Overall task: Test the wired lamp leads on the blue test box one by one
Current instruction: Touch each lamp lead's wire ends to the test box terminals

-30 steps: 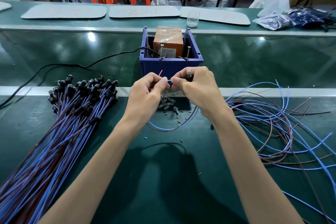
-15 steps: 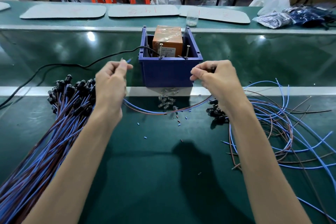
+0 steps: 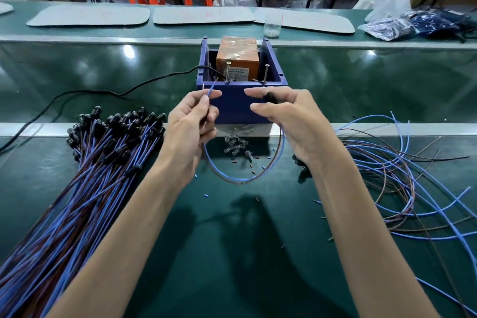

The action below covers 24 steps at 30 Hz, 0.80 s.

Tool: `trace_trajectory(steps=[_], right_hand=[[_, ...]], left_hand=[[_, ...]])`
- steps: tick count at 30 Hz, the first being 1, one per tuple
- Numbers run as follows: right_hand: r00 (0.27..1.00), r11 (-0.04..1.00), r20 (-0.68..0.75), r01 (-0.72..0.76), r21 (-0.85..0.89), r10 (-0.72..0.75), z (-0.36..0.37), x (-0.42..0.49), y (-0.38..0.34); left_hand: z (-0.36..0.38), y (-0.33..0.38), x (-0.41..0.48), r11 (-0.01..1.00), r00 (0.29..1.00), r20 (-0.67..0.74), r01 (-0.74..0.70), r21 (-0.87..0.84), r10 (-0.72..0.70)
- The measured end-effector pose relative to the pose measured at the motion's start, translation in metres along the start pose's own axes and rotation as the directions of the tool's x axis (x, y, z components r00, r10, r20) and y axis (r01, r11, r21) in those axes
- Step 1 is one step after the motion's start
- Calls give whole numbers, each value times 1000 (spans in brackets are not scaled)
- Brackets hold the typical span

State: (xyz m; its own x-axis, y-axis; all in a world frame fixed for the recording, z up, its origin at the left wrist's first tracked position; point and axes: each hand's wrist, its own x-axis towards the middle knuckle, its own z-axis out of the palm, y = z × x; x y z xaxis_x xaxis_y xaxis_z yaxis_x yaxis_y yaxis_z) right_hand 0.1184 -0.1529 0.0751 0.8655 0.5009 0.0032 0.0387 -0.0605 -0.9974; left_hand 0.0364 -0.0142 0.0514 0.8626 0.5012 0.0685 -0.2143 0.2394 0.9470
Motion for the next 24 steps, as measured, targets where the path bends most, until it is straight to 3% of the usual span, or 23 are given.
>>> trace_trajectory(steps=[2, 5, 7, 9, 11, 13, 15, 17, 19, 21, 24], right_hand=[[996, 999, 77, 45, 2, -45, 0, -4, -1], [988, 961, 101, 138, -238, -117, 3, -4, 2], [985, 944, 69, 170, -282, -157, 6, -2, 5], [984, 981, -37, 171, -94, -175, 8, -2, 4], [989, 965, -104, 131, 226, -110, 7, 0, 2], [999, 881, 8, 34, 472, -43, 2, 1, 1], [980, 852, 196, -96, 514, -8, -4, 2, 1], [948, 923, 316, -150, 354, 33, -5, 1, 1], [934, 992, 351, -99, 82, 64, 1, 0, 2], [934, 991, 348, -37, -129, 80, 10, -3, 4], [943, 987, 332, 25, -158, 29, 21, -7, 8]], left_hand=[[1, 0, -1, 999, 999, 6, -35, -30, 35], [2, 1, -3, 995, 997, 12, -82, -48, 83], [3, 1, -3, 992, 994, 8, -108, -60, 108], [3, 3, -4, 988, 991, 5, -132, -76, 133], [2, 5, -4, 983, 987, -2, -157, -92, 158], [2, 8, -5, 979, 986, -19, -166, -116, 165], [3, 10, -5, 978, 988, -42, -152, -143, 148], [6, 9, -6, 979, 989, -65, -142, -146, 134], [10, 7, -7, 978, 987, -79, -148, -149, 138], [15, 4, -9, 977, 988, -72, -147, -156, 137], [20, -3, -13, 987, 994, -53, -103, -121, 97]])
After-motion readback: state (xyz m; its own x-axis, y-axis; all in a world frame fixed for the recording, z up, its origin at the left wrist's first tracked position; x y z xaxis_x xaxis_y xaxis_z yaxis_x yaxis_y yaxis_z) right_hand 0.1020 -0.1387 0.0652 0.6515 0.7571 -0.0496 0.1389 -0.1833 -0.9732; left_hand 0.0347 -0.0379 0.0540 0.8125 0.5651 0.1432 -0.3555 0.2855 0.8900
